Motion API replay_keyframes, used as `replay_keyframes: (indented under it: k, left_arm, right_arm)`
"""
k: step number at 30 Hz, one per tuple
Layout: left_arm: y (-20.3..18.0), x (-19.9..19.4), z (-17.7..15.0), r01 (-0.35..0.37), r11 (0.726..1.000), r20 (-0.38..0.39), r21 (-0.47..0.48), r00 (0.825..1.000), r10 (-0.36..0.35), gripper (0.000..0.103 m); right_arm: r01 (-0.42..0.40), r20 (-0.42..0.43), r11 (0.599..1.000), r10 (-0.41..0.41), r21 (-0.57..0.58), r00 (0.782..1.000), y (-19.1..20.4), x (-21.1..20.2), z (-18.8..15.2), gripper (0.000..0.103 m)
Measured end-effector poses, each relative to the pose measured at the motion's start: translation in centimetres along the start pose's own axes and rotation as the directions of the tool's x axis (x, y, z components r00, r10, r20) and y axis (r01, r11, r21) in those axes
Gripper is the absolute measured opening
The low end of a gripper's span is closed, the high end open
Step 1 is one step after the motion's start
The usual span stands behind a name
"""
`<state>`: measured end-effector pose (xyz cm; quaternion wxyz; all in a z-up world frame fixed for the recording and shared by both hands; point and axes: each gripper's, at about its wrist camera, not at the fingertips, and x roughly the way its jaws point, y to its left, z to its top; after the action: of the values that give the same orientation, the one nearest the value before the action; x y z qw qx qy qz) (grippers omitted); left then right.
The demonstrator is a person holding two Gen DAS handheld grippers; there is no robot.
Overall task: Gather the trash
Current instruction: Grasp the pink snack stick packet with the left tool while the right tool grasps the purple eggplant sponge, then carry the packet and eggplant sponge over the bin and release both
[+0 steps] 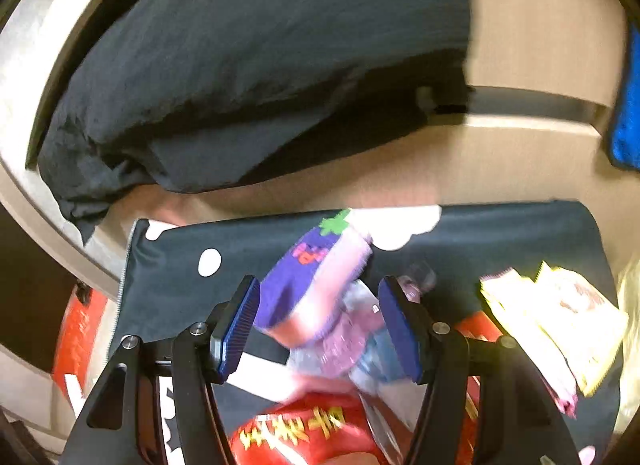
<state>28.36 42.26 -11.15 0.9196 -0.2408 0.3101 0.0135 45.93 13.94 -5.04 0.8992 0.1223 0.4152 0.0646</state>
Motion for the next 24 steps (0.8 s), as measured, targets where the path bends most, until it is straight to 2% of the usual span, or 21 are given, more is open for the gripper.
replay_keyframes:
  k: [2, 5, 8, 9, 11, 13, 15, 18, 24]
  left_arm:
    - [-0.1, 0.1, 0.0, -0.002, 1.000, -0.002, 0.008, 1.000, 0.002, 0.014]
    - [-0.1, 0.4, 0.0, 0.002, 1.000, -0.008, 0.008, 1.000, -0.002, 0.014]
    - [-0.5, 0.5, 0.1, 0.001, 1.000, -0.010, 0.016, 1.000, 0.000, 0.014]
    - [-0.7, 0.4, 0.0, 0.000, 1.000, -0.009, 0.022, 1.000, 0.000, 0.014]
    - [-1.1, 0.3, -0.1, -0.010, 0.999, -0.007, 0.034, 1.000, 0.011, 0.014]
    - [-1.6, -0.3, -0.1, -0.017, 0.999, 0.003, 0.046, 1.000, 0.017, 0.014]
    - [-2.5, -1.0, 0.1, -0.033, 0.998, 0.027, 0.056, 0.999, 0.032, 0.014]
    - [-4.7, -2.4, 0.7, -0.046, 0.994, 0.064, 0.096, 0.997, 0.040, 0.014]
    - [-11.2, -5.3, 1.9, -0.054, 0.984, 0.123, 0.167, 0.992, 0.034, 0.014]
  right_arm:
    - [0.014, -0.013, 1.000, -0.015, -0.019, 1.000, 0.4, 1.5, 0.6, 0.059]
    - [0.025, -0.054, 1.000, -0.024, 0.016, 0.998, 0.1, 4.2, 1.2, 0.059]
    - [0.016, -0.104, 0.998, -0.009, 0.061, 0.995, -0.7, 6.6, 1.4, 0.059]
    - [-0.010, -0.120, 0.998, 0.017, 0.063, 0.993, -0.7, 7.3, 1.4, 0.059]
    - [-0.039, -0.130, 0.998, 0.044, 0.042, 0.991, -0.3, 7.7, 1.5, 0.046]
    - [-0.081, -0.101, 0.996, 0.079, -0.022, 0.992, 0.6, 6.8, 1.5, 0.036]
    - [-0.118, -0.087, 0.991, 0.112, -0.065, 0.990, 1.1, 5.5, 1.4, 0.032]
    - [-0.189, -0.063, 0.975, 0.182, -0.117, 0.981, 1.5, 2.5, 1.4, 0.031]
    - [-0.231, 0.036, 0.947, 0.244, -0.224, 0.969, -0.1, -5.8, 2.1, 0.031]
